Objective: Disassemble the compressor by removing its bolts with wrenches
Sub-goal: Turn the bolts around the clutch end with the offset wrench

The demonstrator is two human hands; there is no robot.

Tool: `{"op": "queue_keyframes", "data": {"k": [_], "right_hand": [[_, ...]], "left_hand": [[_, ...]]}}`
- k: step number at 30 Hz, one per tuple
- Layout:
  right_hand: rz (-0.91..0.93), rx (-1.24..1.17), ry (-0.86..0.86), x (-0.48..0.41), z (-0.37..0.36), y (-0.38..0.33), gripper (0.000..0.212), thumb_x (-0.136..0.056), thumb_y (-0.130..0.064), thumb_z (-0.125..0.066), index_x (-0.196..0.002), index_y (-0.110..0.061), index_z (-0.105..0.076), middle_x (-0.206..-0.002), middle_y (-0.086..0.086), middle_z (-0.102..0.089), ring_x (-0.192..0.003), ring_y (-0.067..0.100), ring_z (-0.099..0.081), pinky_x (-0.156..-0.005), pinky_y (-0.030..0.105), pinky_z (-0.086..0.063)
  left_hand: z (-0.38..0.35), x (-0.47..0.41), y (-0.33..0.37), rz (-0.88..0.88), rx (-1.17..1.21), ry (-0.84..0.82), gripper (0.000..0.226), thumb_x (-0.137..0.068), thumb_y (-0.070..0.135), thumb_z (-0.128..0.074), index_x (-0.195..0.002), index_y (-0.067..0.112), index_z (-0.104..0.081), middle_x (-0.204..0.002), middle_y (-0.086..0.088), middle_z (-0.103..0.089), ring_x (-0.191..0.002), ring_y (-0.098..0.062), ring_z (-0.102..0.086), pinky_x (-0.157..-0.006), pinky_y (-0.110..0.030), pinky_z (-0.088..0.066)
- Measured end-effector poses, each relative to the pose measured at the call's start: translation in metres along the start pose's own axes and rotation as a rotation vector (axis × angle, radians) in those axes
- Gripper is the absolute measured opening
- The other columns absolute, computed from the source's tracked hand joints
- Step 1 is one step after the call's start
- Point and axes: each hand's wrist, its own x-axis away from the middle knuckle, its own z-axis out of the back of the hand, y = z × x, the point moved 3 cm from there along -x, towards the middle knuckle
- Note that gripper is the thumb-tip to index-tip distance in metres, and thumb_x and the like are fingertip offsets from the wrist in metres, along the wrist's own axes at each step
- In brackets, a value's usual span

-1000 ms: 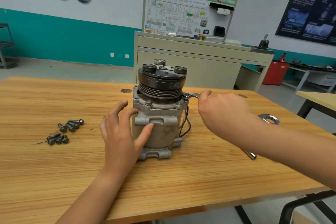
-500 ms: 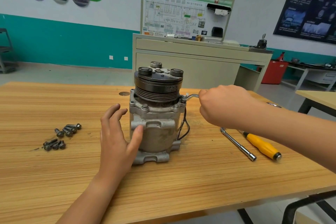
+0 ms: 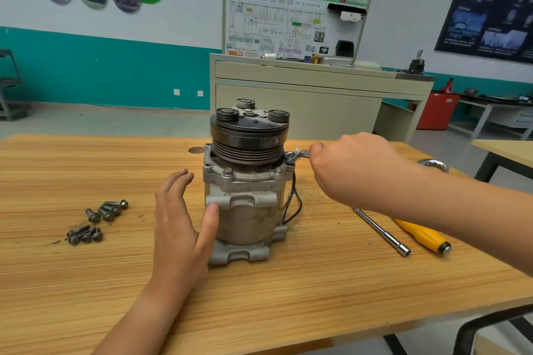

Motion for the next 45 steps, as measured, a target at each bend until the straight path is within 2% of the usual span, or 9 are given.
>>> {"op": "queue_keyframes", "data": {"k": [3,12,17,22,25,28,34,40,45], "right_hand": [[-0.025,-0.019,-0.019,-0.003,-0.004,0.003,0.014,-0.096,-0.015,-0.036,-0.104,-0.014,-0.048,-0.059,-0.003,-0.029,-0.046,0.012,-0.026,-0.039,0.023,-0.026],[-0.083,-0.091,-0.053,-0.006,-0.009,0.006,0.006,-0.095,-0.014,-0.037,-0.09,-0.017,-0.036,-0.061,-0.002,-0.034,-0.049,0.011,-0.032,-0.041,0.023,-0.03],[-0.064,-0.045,-0.022,-0.011,-0.004,0.011,0.02,-0.095,-0.016,-0.036,-0.105,-0.014,-0.053,-0.06,-0.001,-0.035,-0.049,0.013,-0.032,-0.042,0.022,-0.03],[-0.028,-0.107,0.001,-0.013,-0.003,0.015,0.031,-0.093,-0.021,-0.034,-0.116,-0.017,-0.055,-0.064,0.0,-0.041,-0.052,0.014,-0.038,-0.044,0.021,-0.031],[-0.031,-0.223,-0.036,-0.016,-0.005,0.022,0.036,-0.093,-0.023,-0.033,-0.12,-0.017,-0.055,-0.079,0.003,-0.054,-0.07,0.02,-0.053,-0.057,0.025,-0.042],[-0.028,-0.273,-0.061,-0.015,-0.009,0.024,0.036,-0.095,-0.023,-0.032,-0.123,-0.017,-0.053,-0.068,-0.002,-0.044,-0.065,0.017,-0.048,-0.056,0.025,-0.04],[-0.015,-0.214,-0.003,-0.011,-0.014,0.017,0.034,-0.096,-0.022,-0.031,-0.126,-0.019,-0.047,-0.064,-0.003,-0.037,-0.054,0.009,-0.035,-0.045,0.021,-0.03],[-0.008,-0.177,0.034,-0.01,-0.02,0.017,0.034,-0.095,-0.022,-0.033,-0.127,-0.018,-0.043,-0.061,-0.003,-0.036,-0.051,0.01,-0.033,-0.043,0.022,-0.025],[-0.05,-0.037,0.149,-0.026,-0.038,0.026,0.04,-0.091,-0.005,-0.042,-0.129,-0.019,-0.041,-0.063,-0.003,-0.038,-0.048,0.012,-0.034,-0.043,0.024,-0.025]], "left_hand": [[0.001,-0.001,-0.001,0.022,0.018,0.003,0.057,-0.086,0.036,-0.04,-0.129,-0.002,-0.04,-0.13,-0.016,-0.041,-0.12,-0.009,-0.035,-0.102,-0.004,-0.02],[0.003,0.0,-0.002,0.041,0.039,0.023,0.059,-0.086,0.039,-0.038,-0.13,-0.001,-0.04,-0.127,-0.008,-0.039,-0.12,-0.018,-0.038,-0.1,-0.006,-0.022],[0.002,0.0,-0.002,0.042,0.043,0.023,0.059,-0.087,0.04,-0.038,-0.13,0.0,-0.04,-0.127,-0.003,-0.038,-0.119,-0.019,-0.039,-0.101,-0.021,-0.028],[0.003,0.0,-0.003,0.05,0.043,0.024,0.058,-0.087,0.039,-0.039,-0.13,0.001,-0.04,-0.126,0.001,-0.036,-0.119,-0.017,-0.039,-0.099,-0.013,-0.026],[0.003,0.0,-0.004,0.057,0.043,0.019,0.058,-0.086,0.04,-0.038,-0.13,0.002,-0.041,-0.126,0.001,-0.036,-0.119,-0.017,-0.04,-0.099,-0.011,-0.024],[0.003,0.0,-0.005,0.074,0.05,0.012,0.059,-0.086,0.043,-0.038,-0.13,0.004,-0.042,-0.127,0.002,-0.036,-0.12,-0.014,-0.039,-0.098,-0.006,-0.024],[0.002,0.001,-0.003,0.069,0.032,-0.014,0.058,-0.085,0.042,-0.038,-0.129,0.004,-0.044,-0.132,-0.008,-0.041,-0.121,-0.014,-0.039,-0.1,-0.033,-0.03],[0.002,0.001,-0.002,0.07,0.038,-0.024,0.057,-0.085,0.042,-0.038,-0.128,0.005,-0.045,-0.131,-0.008,-0.041,-0.121,-0.018,-0.04,-0.1,-0.038,-0.033],[0.002,0.0,-0.004,0.073,0.033,-0.032,0.057,-0.086,0.042,-0.038,-0.128,0.004,-0.045,-0.131,-0.007,-0.04,-0.12,-0.027,-0.044,-0.1,-0.047,-0.037]]}}
